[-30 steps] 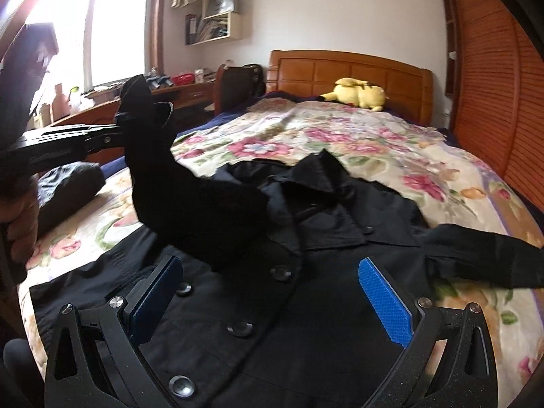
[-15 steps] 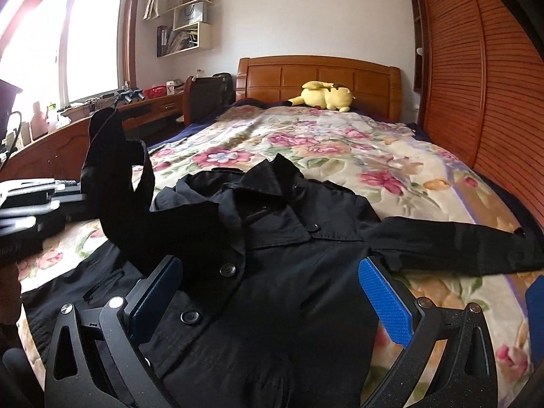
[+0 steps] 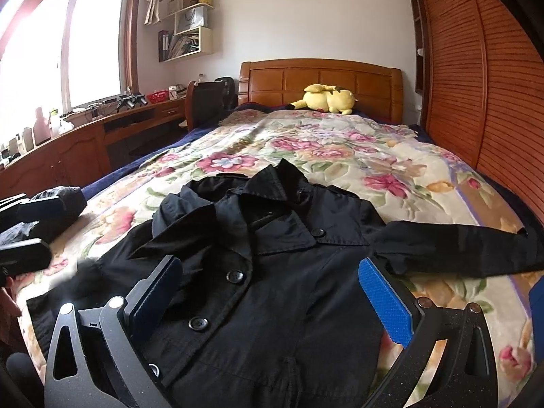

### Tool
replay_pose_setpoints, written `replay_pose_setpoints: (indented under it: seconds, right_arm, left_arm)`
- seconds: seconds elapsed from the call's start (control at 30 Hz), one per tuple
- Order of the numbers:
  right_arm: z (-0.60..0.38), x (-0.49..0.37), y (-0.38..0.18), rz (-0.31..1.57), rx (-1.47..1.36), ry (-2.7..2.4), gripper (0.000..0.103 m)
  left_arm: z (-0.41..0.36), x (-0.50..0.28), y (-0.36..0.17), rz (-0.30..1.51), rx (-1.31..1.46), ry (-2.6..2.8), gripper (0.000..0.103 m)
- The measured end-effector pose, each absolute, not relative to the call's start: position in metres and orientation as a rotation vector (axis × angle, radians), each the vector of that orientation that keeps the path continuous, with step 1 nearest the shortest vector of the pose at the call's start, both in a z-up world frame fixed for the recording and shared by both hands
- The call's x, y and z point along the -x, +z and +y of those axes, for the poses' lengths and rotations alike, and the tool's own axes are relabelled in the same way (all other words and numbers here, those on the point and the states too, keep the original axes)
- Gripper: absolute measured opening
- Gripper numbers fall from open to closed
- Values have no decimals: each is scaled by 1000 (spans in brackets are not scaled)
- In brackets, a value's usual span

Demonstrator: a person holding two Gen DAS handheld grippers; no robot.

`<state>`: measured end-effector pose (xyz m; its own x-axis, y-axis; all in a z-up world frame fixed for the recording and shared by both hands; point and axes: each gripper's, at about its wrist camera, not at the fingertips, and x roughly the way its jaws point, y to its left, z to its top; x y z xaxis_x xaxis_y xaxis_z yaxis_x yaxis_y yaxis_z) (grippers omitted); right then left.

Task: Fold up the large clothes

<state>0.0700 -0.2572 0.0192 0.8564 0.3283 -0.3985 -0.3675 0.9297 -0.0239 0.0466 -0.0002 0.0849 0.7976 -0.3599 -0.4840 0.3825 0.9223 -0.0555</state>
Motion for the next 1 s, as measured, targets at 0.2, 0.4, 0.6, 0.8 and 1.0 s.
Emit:
replay_pose_setpoints:
  seconds: [0.2, 0.4, 0.6, 0.8, 1.0]
  right_arm:
    - [-239, -71, 15, 411, 139, 417, 103]
    - [-202, -64, 3, 452, 200, 538, 94]
    - [-156, -51, -13, 498, 279, 706, 70]
    - [-115, -42, -28, 537, 356, 849, 63]
    - [-86, -58, -53, 606, 436, 874, 63]
  left_arm:
    - [43, -35, 69, 509, -17, -295, 82]
    - [91, -22, 40, 554, 26, -196, 82]
    - [124, -10, 27, 565, 47, -127, 82]
    - [142, 0, 22, 569, 39, -84, 82]
    - [151, 9, 17, 575, 22, -64, 82]
